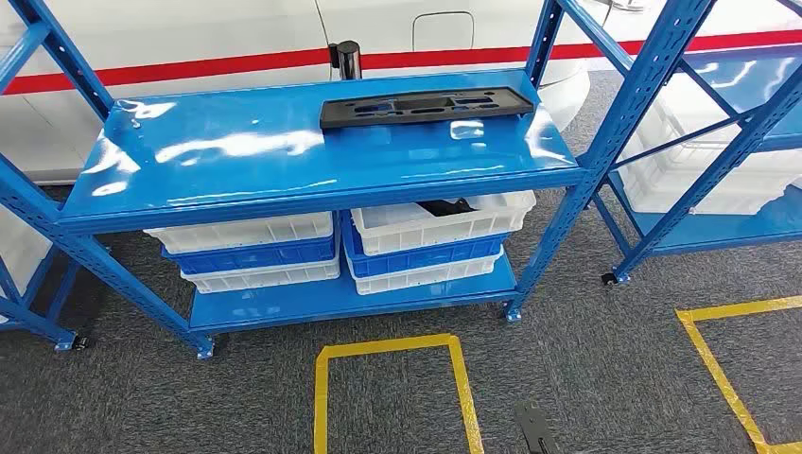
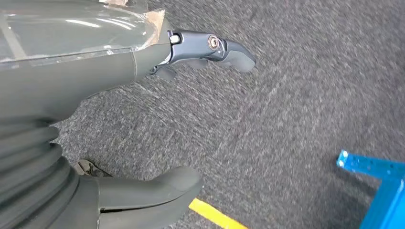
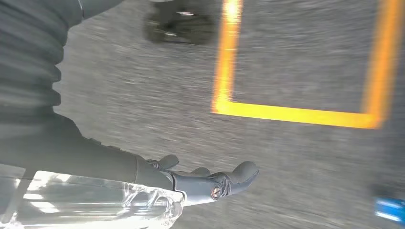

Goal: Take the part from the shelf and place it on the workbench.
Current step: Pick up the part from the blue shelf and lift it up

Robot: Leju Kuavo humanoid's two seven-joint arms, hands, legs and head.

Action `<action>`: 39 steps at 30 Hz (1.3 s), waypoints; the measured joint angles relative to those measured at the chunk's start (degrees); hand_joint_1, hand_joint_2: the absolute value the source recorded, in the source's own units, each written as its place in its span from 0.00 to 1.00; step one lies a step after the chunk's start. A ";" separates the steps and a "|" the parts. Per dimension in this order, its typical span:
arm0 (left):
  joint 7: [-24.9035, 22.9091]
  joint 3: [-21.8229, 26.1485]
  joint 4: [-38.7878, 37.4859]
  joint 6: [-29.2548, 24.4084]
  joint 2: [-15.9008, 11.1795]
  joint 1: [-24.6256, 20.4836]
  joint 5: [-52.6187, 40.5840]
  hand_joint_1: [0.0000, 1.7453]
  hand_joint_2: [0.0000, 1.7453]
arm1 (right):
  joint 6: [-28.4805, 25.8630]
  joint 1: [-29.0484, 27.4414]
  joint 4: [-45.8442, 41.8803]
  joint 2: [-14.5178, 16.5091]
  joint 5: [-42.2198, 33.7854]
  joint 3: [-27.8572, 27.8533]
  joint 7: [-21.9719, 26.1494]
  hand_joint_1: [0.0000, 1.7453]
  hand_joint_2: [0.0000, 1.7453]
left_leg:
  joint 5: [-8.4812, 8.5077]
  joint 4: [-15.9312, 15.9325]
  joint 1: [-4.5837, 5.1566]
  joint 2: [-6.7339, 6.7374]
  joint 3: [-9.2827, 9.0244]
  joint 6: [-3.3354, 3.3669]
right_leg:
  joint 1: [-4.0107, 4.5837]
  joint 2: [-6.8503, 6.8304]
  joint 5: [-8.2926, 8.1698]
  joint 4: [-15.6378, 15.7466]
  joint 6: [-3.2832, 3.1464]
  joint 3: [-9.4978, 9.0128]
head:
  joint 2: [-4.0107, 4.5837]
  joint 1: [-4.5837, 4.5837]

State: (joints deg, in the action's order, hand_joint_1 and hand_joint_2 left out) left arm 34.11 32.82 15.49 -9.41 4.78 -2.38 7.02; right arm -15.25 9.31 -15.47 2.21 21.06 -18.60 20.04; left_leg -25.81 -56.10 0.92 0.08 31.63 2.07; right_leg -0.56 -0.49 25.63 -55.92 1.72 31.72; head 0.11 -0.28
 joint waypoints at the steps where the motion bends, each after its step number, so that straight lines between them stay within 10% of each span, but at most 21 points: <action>1: 0.01 0.07 -0.08 0.17 0.00 -0.12 -0.25 0.00 1.00 | 0.11 0.54 0.00 0.00 0.12 -0.10 0.91 0.00 1.00 | 0.01 0.00 0.00 0.01 0.01 -0.01 | 0.00 0.01 -0.02 0.00 0.01 0.01 | 0.00 0.00; 13: 0.19 0.02 -0.34 3.58 -0.13 -1.99 -6.25 0.00 1.00 | 1.42 6.31 -12.06 0.06 2.43 2.42 16.53 0.00 1.00 | 0.11 -0.02 0.00 0.03 0.05 0.05 | 0.00 0.05 -0.16 0.00 -0.05 0.05 | 0.00 0.00; 39: 0.35 -0.97 -0.30 5.00 0.08 -4.55 -14.55 0.00 1.00 | 2.48 6.87 -57.62 -7.17 3.01 17.76 11.93 0.00 1.00 | 0.27 -0.03 0.03 0.04 0.20 0.17 | -0.01 0.08 -0.31 -0.01 0.10 0.17 | 0.00 0.01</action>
State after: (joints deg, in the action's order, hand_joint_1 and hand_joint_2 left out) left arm 34.46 31.85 15.19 -4.41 4.86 -6.92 -7.53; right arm -12.77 16.18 -73.09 -4.96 24.06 -0.84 31.98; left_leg -25.53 -56.14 0.95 0.13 31.83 2.24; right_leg -0.57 -0.41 25.32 -55.93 1.82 31.89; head 0.11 -0.27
